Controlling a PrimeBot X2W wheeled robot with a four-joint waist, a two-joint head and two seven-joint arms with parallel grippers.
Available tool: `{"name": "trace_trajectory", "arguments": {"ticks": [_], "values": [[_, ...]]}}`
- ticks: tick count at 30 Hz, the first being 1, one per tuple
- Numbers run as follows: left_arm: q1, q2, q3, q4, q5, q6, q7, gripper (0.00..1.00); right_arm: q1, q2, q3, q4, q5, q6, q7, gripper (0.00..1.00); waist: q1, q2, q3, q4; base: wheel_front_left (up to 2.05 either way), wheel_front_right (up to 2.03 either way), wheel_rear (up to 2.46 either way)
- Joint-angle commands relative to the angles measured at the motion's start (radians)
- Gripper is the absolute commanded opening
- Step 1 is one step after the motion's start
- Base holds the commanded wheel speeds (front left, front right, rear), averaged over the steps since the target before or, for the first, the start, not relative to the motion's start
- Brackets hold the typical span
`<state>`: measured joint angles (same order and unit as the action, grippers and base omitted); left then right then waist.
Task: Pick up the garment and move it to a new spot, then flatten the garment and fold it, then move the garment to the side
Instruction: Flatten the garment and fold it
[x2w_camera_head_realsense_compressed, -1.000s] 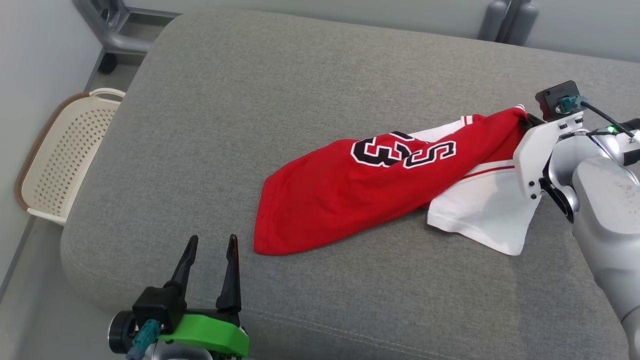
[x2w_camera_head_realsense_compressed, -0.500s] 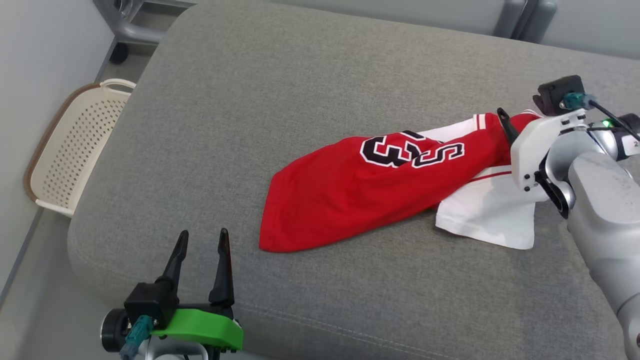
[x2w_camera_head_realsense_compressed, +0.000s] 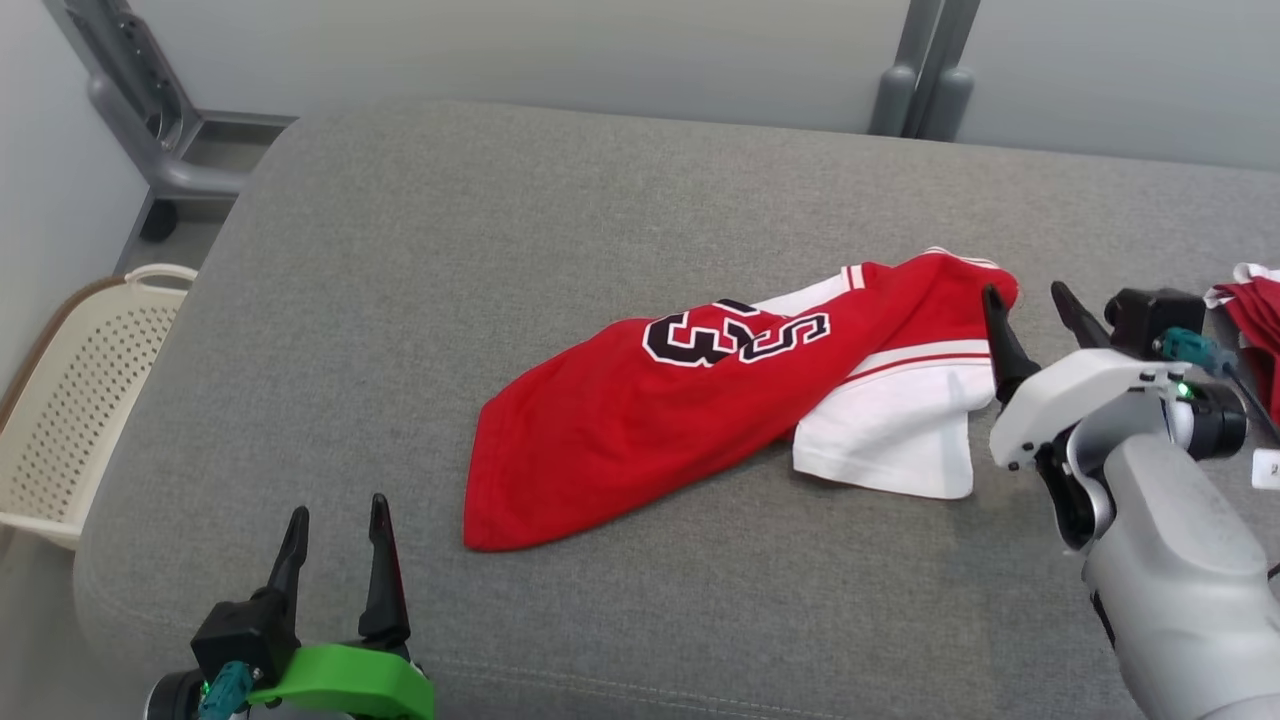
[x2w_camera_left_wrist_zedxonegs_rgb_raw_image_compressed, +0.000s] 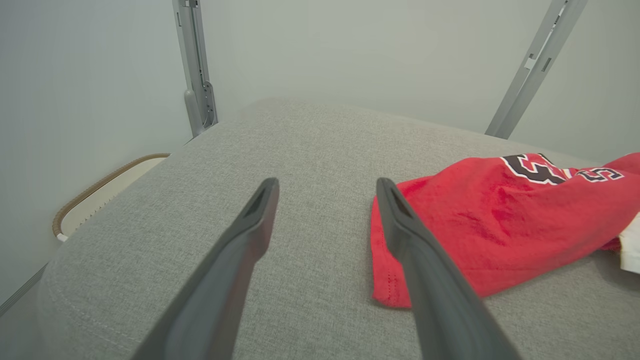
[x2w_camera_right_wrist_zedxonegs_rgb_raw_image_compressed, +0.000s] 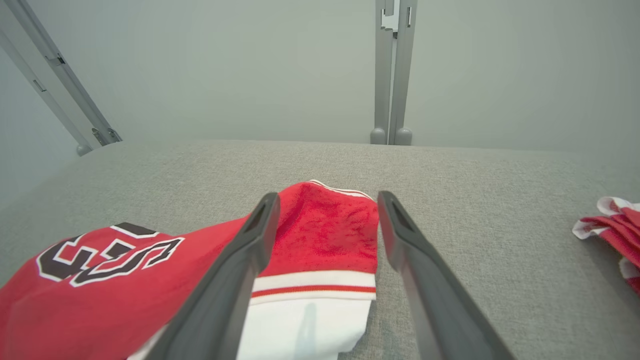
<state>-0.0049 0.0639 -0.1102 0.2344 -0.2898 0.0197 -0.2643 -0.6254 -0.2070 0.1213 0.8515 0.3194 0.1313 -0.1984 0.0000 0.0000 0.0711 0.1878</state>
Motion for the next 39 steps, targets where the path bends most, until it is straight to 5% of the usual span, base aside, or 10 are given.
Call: {"name": "trace_trajectory", "arguments": {"ticks": [1, 14, 29, 39], "values": [[0.023, 0.008, 0.008, 0.002, -0.005, 0.010, 0.000, 1.00, 0.044, 0.017, -0.032, -0.021, 0.006, -0.001, -0.019, 1.00, 0.0000, 0.0000, -0.045, -0.037, 0.00, 0.00, 0.00], [0.080, 0.030, 0.055, -0.003, -0.035, 0.030, 0.000, 1.00, 0.351, 0.142, -0.189, -0.356, -0.051, -0.001, -0.065, 1.00, 0.0000, 0.0000, -0.108, -0.081, 0.00, 0.00, 0.00], [0.123, 0.116, 0.006, -0.012, 0.005, -0.009, 0.063, 1.00, 0.626, 0.155, -0.085, -0.611, -0.229, -0.001, 0.036, 1.00, 0.0000, 0.0000, -0.143, -0.116, 0.00, 0.00, 0.00], [0.137, 0.125, -0.014, -0.009, 0.004, -0.001, 0.088, 1.00, 0.687, 0.156, -0.086, -0.646, -0.298, -0.001, 0.125, 1.00, 0.0000, 0.0000, -0.143, -0.130, 0.00, 0.00, 0.00]]}}
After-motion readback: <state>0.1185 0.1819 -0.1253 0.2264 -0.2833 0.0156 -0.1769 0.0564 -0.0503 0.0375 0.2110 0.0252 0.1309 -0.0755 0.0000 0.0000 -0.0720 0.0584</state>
